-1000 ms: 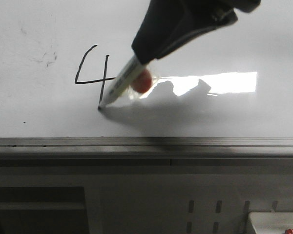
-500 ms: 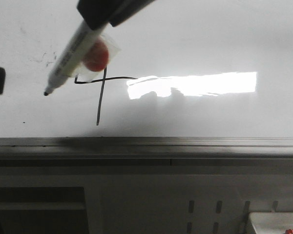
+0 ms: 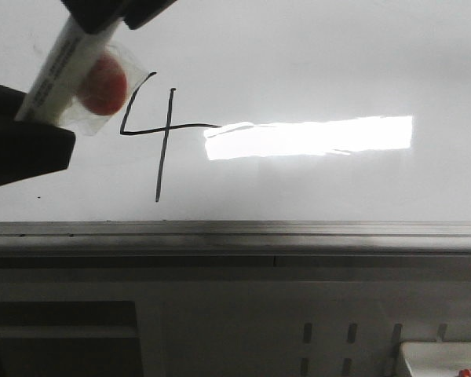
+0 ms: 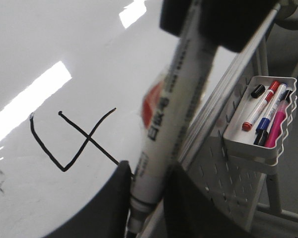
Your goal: Write number 4 on whiteboard
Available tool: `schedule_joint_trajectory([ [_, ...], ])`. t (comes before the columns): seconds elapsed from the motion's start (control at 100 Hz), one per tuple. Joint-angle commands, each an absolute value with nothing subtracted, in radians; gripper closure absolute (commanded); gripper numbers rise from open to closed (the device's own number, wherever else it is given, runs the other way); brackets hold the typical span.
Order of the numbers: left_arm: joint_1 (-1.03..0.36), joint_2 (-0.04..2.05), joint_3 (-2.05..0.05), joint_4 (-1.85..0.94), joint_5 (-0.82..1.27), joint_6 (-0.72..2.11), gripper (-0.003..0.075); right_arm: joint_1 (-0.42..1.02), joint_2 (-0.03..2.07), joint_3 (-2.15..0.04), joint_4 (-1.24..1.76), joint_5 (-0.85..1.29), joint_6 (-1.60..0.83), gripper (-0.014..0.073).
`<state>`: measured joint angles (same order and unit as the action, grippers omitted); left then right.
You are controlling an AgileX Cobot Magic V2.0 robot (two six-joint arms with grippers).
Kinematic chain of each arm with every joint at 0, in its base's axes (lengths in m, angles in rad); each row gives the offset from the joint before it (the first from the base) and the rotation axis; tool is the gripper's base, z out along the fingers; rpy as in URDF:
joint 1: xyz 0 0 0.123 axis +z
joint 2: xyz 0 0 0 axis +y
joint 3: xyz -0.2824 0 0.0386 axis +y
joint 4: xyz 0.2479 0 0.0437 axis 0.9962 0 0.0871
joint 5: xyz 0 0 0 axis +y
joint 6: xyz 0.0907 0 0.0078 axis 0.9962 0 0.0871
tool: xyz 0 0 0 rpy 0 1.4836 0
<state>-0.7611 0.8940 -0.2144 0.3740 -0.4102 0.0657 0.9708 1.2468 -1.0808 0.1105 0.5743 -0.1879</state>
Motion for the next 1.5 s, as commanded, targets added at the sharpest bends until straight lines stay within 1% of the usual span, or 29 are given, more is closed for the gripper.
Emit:
schedule_joint_trajectory([
  [0.0, -0.766, 0.893, -0.251, 0.343, -0.494, 0.056, 0.074, 0.972, 1.217, -1.116, 0.107, 0.53, -0.199, 0.0658],
  [0.08, -0.766, 0.893, -0.251, 0.343, -0.496, 0.056, 0.0741, 0.972, 1.217, -1.116, 0.107, 0.526, -0.199, 0.0648],
  [0.13, -0.766, 0.893, -0.251, 0.343, -0.496, 0.056, 0.0741, 0.972, 1.217, -1.116, 0.107, 0.526, -0.199, 0.0586],
  [0.15, -0.766, 0.893, -0.251, 0.343, -0.498, 0.056, 0.0741, 0.972, 1.217, -1.116, 0.107, 0.524, -0.199, 0.0538],
  [0.17, -0.766, 0.893, -0.251, 0.343, -0.498, 0.056, 0.0741, 0.972, 1.217, -1.116, 0.107, 0.519, -0.199, 0.0478],
  [0.18, -0.766, 0.893, -0.251, 0.343, -0.502, 0.056, 0.0741, 0.972, 1.217, -1.116, 0.107, 0.517, -0.199, 0.0432],
  [0.2, -0.766, 0.893, -0.251, 0.341, -0.504, 0.056, 0.0741, 0.972, 1.217, -1.116, 0.107, 0.509, -0.199, 0.0382],
  [0.21, -0.766, 0.893, -0.251, 0.341, -0.504, 0.056, 0.0741, 0.972, 1.217, -1.116, 0.107, 0.505, -0.199, 0.0329],
  [0.22, -0.766, 0.893, -0.251, 0.338, -0.507, 0.056, 0.0741, 0.972, 1.217, -1.116, 0.107, 0.497, -0.199, 0.0302],
  [0.23, -0.766, 0.893, -0.251, 0.334, -0.51, 0.056, 0.0741, 0.972, 1.217, -1.116, 0.107, 0.482, -0.199, 0.0222],
  [0.25, -0.766, 0.893, -0.251, 0.33, -0.511, 0.056, 0.0741, 0.972, 1.217, -1.116, 0.107, 0.471, -0.199, 0.0169],
  [0.26, -0.766, 0.893, -0.251, 0.323, -0.514, 0.056, 0.0741, 0.972, 1.217, -1.116, 0.105, 0.466, -0.199, 0.0119],
  [0.27, -0.766, 0.893, -0.251, 0.323, -0.514, 0.056, 0.0741, 0.972, 1.217, -1.116, 0.103, 0.46, -0.199, 0.0119],
  [0.28, -0.766, 0.893, -0.251, 0.314, -0.514, 0.056, 0.0741, 0.972, 1.217, -1.116, 0.101, 0.453, -0.199, 0.0071],
  [0.29, -0.766, 0.893, -0.251, 0.309, -0.516, 0.056, 0.0741, 0.972, 1.217, -1.116, 0.094, 0.442, -0.199, 0.0049],
  [0.31, -0.766, 0.893, -0.251, 0.282, -0.516, 0.056, 0.0741, 0.972, 1.217, -1.116, 0.083, 0.422, -0.199, -0.0031],
  [0.34, -0.766, 0.893, -0.251, 0.255, -0.516, 0.056, 0.0741, 0.97, 1.214, -1.116, 0.067, 0.397, -0.199, -0.0078],
  [0.55, -0.766, 0.893, -0.251, -0.147, -0.478, 0.056, 0.0741, 0.923, 1.149, -1.116, 0.049, 0.223, -0.199, -0.0016],
  [0.62, -0.766, 0.893, -0.251, -0.247, -0.465, 0.056, 0.0741, 0.897, 1.115, -1.116, 0.049, 0.217, -0.199, 0.0002],
  [0.82, -0.766, 0.893, -0.257, -0.486, -0.395, 0.056, 0.0741, 0.828, 1.041, -1.116, 0.048, 0.267, -0.199, 0.0003],
  [1.03, -0.766, 0.945, -0.302, -0.515, -0.329, 0.056, 0.0741, 0.82, 1.015, -1.116, 0.048, 0.279, -0.199, 0.0002],
  [1.11, -0.766, 0.974, -0.33, -0.566, -0.298, 0.056, 0.0741, 0.82, 1.012, -1.116, 0.048, 0.292, -0.199, 0.0003],
  [1.31, -0.766, 1.042, -0.344, -0.691, -0.295, 0.056, 0.0741, 0.82, 1.012, -1.116, 0.048, 0.331, -0.199, 0.0014],
  [1.49, -0.766, 1.041, -0.344, -0.696, -0.297, 0.056, 0.0741, 0.82, 1.012, -1.116, 0.048, 0.333, -0.199, 0.0021],
])
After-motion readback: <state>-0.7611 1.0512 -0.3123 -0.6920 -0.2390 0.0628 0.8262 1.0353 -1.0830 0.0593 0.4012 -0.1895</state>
